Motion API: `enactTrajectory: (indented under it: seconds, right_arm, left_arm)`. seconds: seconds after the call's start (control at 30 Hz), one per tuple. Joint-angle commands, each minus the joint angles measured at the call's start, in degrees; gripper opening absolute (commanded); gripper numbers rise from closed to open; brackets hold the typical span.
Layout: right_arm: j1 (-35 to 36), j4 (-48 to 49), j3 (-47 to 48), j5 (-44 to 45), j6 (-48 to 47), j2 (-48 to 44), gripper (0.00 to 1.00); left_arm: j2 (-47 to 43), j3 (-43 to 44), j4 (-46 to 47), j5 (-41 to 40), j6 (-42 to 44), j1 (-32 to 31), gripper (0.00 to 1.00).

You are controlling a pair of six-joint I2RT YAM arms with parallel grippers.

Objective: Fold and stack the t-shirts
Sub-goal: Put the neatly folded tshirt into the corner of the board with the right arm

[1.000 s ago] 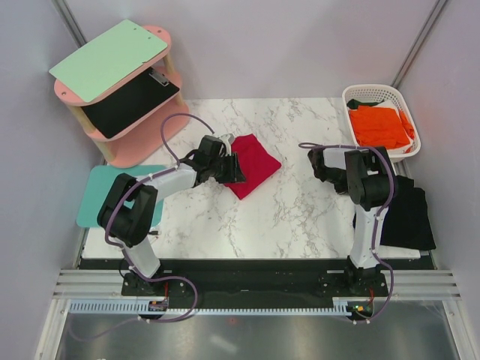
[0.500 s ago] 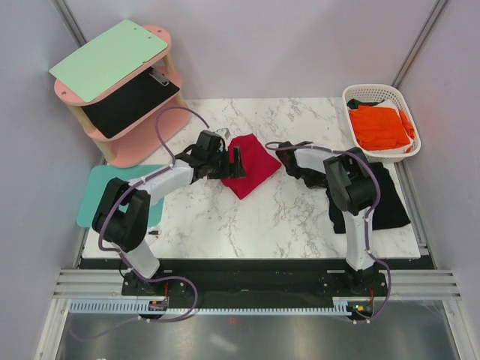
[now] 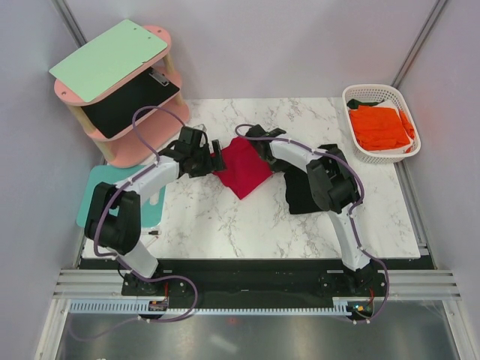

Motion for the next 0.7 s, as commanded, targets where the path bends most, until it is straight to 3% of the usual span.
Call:
enactTrajectory:
  seconds: [0.0,0.17,0.37,0.4,0.47,0.5,0.53,0.57,0.6,0.63,0.67]
  right_arm:
    - [0.9,4.5,2.0,-11.7,3.0,4.7,0.0]
    - [1.0,5.2,2.2,-13.2,2.5,5.0,0.0]
    - [1.0,7.4,1.3,-14.6,2.1,3.5,0.09]
    - [1.0,7.8,1.3,-14.7,1.9,3.3,0.22]
    - [1.0,8.1,0.9,-14.9,1.6,2.2,0.34]
    - [0.9,8.7,0.8,-14.9,1.4,1.7,0.52]
    - [1.0,9.2,-0.4,-15.1,1.2,1.0,0.61]
    - [0.9,10.0,-1.2,-15.2,1.0,-0.9,0.79]
    - [0.8,11.9,-2.0,-15.4,0.4,-2.0,0.89]
    - [1.0,13.0,-4.1,-15.8,0.1,-3.1,0.98]
    - [1.0,14.2,-5.0,-16.1,-0.4,-5.4,0.98]
  left_arm:
    - [3.2,-1.5,1.0,1.2,-3.7,0.0,0.87]
    - [6.6,-3.5,6.0,5.6,-6.7,-0.1,0.86]
    - [9.3,-6.5,13.0,9.2,-10.2,-0.1,0.85]
    - [9.8,-7.0,14.2,9.7,-11.3,-0.2,0.84]
    - [10.3,-7.9,17.3,10.8,-12.4,-0.2,0.84]
    - [10.7,-7.9,18.0,10.9,-13.2,-0.2,0.81]
    - [11.5,-8.0,18.9,11.2,-13.6,-0.2,0.79]
    - [12.0,-8.2,19.1,11.3,-13.9,-0.2,0.77]
    - [12.5,-8.3,19.1,11.2,-14.4,-0.1,0.68]
    - [13.2,-8.6,20.7,11.4,-14.6,-0.2,0.63]
    - [13.6,-8.7,21.5,11.4,-14.8,-0.2,0.56]
